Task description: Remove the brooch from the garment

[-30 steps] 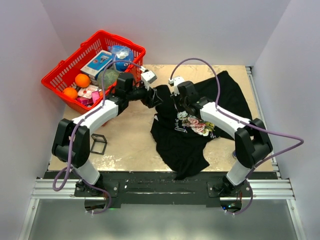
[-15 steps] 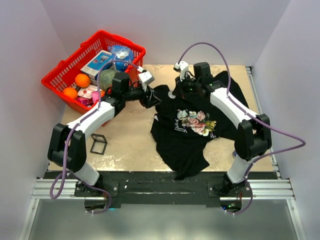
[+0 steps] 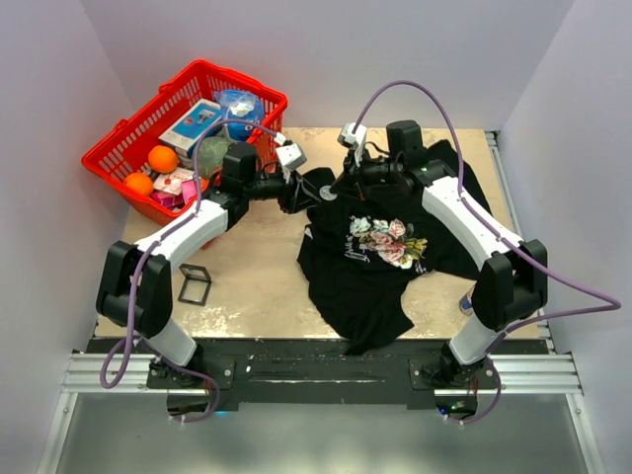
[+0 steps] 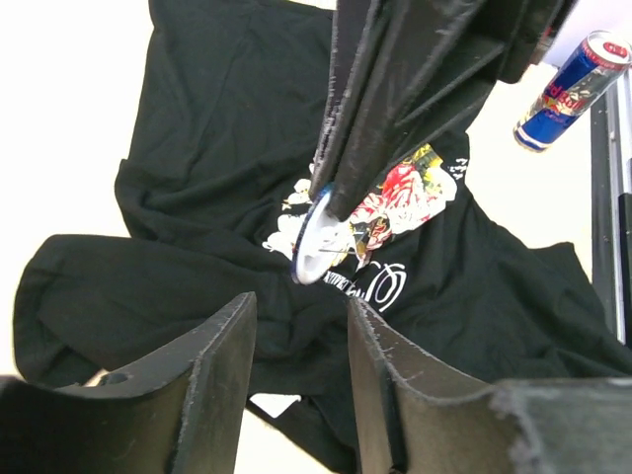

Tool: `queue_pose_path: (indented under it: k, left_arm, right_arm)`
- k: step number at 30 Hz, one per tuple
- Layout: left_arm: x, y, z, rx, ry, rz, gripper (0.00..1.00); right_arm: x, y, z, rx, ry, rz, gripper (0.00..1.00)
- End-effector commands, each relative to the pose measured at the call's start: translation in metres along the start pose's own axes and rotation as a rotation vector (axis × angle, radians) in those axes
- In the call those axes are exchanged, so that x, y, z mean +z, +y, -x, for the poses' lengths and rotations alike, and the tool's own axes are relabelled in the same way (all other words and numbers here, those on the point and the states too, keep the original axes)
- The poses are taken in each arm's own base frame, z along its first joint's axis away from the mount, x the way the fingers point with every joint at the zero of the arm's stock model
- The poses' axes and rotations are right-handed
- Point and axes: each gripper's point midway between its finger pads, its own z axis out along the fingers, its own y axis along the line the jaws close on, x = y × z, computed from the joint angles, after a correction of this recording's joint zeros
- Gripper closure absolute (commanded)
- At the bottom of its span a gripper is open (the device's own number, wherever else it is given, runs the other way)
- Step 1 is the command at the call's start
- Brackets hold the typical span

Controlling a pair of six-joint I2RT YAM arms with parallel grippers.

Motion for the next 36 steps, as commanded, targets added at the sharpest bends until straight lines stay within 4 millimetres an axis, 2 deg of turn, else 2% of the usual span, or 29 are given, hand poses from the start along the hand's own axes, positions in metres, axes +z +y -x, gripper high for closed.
queue_pose_path:
  k: [1,12,24,33,34,36]
  left_arm:
    - [0.005,0.003,0.015,0.004,-0.048,-0.018,0.55]
    - [0.011,0.003,0.015,-0.010,-0.057,-0.041,0.61]
    - [0.015,-0.011,0.015,-0.022,-0.057,-0.133,0.67]
    - [0.017,-0.010,0.016,-0.017,-0.059,-0.135,0.84]
    - [0.017,-0.011,0.016,-0.016,-0.059,-0.138,0.89]
    - [0.017,-0.011,0.016,-0.018,-0.058,-0.138,0.94]
  right_arm:
    - [-0.007,0.012,0.012,-0.038,-0.035,0.047,1.00]
    - [-0.001,0.013,0.007,-0.006,-0.032,0.068,1.00]
    - [0.006,0.004,-0.001,0.001,-0.014,0.048,1.00]
    - [0.009,0.003,-0.006,0.015,-0.006,0.052,1.00]
    - [0.010,0.002,-0.006,0.015,-0.006,0.052,1.00]
    - [0.010,0.002,-0.007,0.019,-0.005,0.053,1.00]
